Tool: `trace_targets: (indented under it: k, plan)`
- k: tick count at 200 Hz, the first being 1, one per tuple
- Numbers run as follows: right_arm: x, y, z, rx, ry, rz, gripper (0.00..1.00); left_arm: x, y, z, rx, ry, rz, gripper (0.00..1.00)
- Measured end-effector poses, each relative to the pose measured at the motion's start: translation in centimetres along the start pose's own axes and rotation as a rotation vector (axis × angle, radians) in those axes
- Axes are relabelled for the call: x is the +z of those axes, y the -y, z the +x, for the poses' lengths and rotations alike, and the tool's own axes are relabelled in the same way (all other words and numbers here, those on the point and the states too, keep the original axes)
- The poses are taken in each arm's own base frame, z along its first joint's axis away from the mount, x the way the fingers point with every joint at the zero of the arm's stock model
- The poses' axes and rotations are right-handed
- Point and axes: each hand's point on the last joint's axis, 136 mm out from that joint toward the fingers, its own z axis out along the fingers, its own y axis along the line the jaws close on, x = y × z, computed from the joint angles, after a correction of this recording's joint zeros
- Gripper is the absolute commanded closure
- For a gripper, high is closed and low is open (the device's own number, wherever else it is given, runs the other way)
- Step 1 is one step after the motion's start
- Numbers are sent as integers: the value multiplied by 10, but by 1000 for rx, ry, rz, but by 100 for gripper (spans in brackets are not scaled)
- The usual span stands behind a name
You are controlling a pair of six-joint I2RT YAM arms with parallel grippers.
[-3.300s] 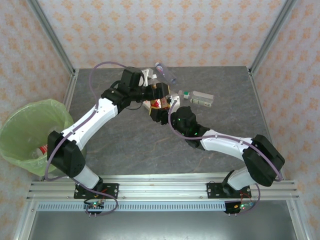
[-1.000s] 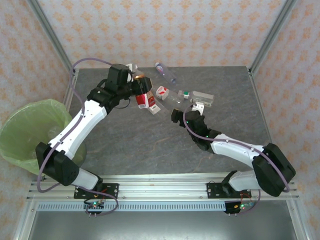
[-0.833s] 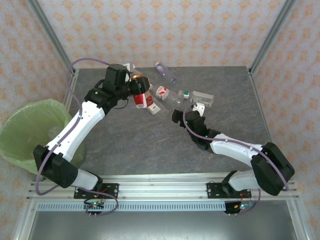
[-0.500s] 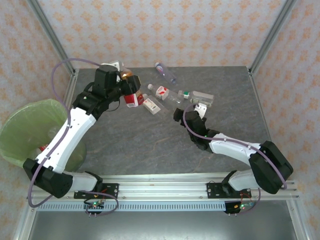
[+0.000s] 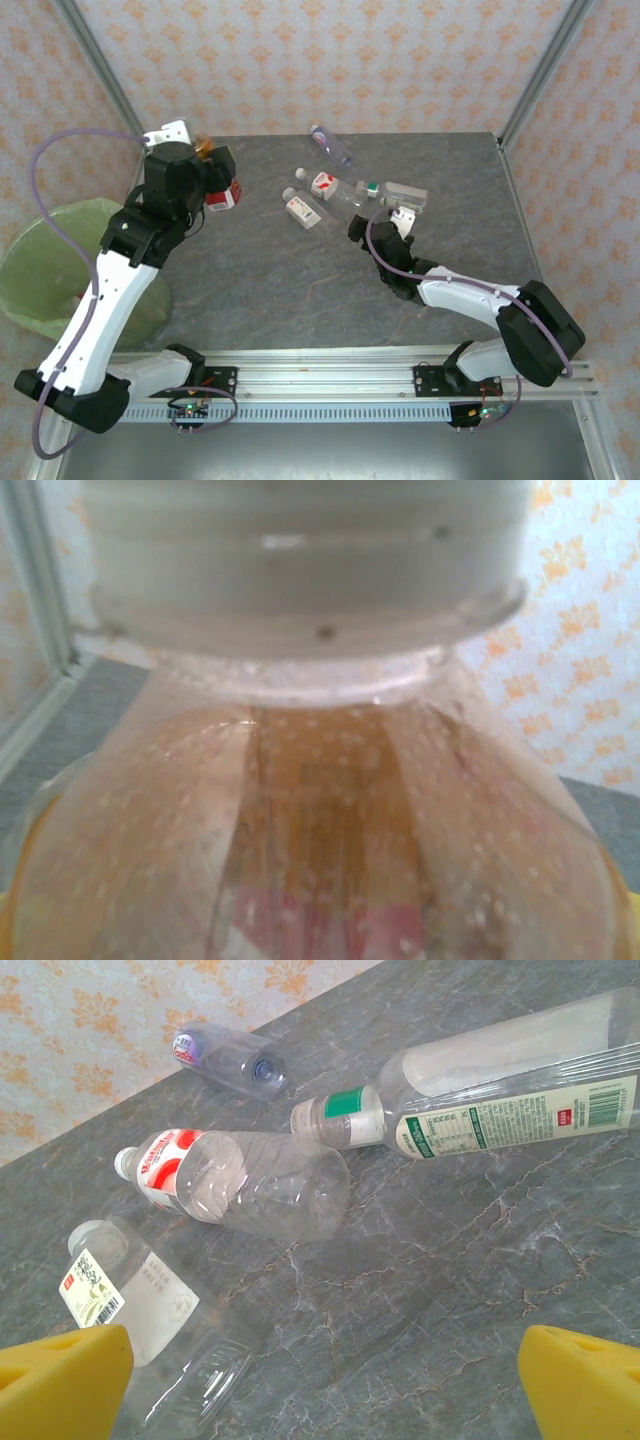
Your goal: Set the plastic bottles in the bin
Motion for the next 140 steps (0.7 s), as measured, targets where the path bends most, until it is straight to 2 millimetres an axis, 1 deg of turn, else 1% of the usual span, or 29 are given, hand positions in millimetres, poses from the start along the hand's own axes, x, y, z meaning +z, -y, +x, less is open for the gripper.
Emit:
trace_targets:
  k: [22, 47, 69, 87, 108, 128, 140]
  plan:
    - [0, -1, -1, 4, 5, -5, 1, -18, -19, -14, -4, 79, -63, 30]
    - [0, -2, -3, 8, 11, -6, 1, -39, -45, -22, -8, 159, -145, 30]
    - [1, -2, -2, 9, 10, -5, 1, -53, -64, -28, -3, 214, -217, 29]
    - [2, 0, 1, 4, 4, 1, 1, -60, -76, -33, 11, 249, -280, 29]
    - [5, 1, 4, -2, -3, 8, 1, -63, -88, -34, 37, 267, -356, 30]
    - [6, -1, 3, -1, -2, 8, 1, -64, -98, -33, 63, 277, -426, 29]
    - [6, -2, 2, 0, 0, 5, 1, -67, -108, -35, 67, 288, -483, 29]
